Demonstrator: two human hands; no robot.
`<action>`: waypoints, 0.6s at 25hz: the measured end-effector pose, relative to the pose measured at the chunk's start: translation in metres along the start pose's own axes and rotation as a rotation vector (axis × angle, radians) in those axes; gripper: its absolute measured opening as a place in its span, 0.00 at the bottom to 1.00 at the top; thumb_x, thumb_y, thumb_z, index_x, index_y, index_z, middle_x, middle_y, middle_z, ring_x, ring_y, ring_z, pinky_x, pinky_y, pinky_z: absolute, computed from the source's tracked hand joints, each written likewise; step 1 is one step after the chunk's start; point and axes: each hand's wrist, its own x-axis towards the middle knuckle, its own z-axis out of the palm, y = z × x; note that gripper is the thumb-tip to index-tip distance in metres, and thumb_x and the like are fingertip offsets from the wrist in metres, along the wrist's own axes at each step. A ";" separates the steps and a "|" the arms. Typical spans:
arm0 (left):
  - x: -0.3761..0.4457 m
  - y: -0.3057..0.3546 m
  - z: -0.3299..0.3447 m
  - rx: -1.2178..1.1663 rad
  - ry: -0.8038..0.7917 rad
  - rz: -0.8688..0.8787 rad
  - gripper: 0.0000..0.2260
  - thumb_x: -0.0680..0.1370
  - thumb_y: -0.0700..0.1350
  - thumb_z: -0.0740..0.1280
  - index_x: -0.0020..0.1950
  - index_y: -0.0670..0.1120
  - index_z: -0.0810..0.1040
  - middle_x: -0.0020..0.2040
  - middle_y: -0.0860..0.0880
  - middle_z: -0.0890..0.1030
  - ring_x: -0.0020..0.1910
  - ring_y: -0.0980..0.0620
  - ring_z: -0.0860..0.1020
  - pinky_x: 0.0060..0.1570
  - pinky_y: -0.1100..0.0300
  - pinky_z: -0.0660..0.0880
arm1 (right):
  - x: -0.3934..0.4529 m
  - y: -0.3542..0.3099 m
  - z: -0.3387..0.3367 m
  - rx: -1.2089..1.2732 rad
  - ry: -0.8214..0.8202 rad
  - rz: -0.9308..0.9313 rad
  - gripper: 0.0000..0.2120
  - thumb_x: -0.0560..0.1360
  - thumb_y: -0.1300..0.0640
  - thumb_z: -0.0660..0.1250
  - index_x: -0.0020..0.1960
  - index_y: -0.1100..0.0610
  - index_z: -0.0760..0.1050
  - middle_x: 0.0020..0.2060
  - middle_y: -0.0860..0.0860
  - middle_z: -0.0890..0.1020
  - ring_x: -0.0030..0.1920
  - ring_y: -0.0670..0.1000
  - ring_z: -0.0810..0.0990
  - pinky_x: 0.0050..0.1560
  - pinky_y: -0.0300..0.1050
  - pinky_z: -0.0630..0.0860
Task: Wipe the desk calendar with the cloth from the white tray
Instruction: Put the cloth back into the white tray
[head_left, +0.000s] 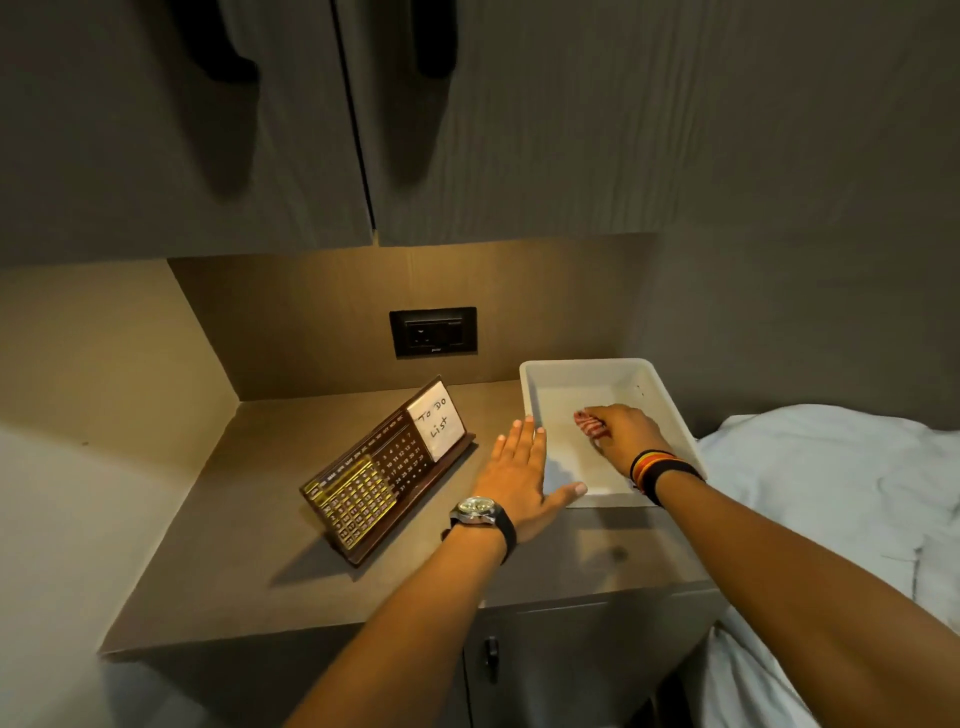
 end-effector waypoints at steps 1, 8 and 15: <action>0.004 0.002 0.009 0.000 -0.020 -0.029 0.44 0.79 0.72 0.52 0.85 0.46 0.42 0.85 0.47 0.40 0.83 0.48 0.39 0.80 0.50 0.38 | 0.002 0.002 0.008 0.008 -0.039 -0.004 0.17 0.83 0.48 0.60 0.69 0.48 0.78 0.63 0.54 0.83 0.61 0.60 0.81 0.65 0.57 0.76; 0.002 0.001 0.027 -0.047 -0.026 -0.093 0.44 0.79 0.74 0.49 0.85 0.46 0.42 0.85 0.48 0.39 0.84 0.48 0.40 0.79 0.52 0.39 | 0.010 -0.008 0.034 -0.173 -0.267 0.026 0.25 0.83 0.43 0.50 0.75 0.51 0.69 0.74 0.56 0.73 0.74 0.61 0.68 0.76 0.65 0.59; -0.074 -0.011 0.017 -0.342 0.578 -0.372 0.36 0.83 0.68 0.47 0.84 0.53 0.36 0.83 0.53 0.33 0.82 0.54 0.36 0.81 0.52 0.43 | 0.020 -0.077 0.024 0.212 -0.049 -0.127 0.28 0.83 0.45 0.57 0.80 0.55 0.61 0.80 0.56 0.63 0.80 0.59 0.61 0.79 0.59 0.54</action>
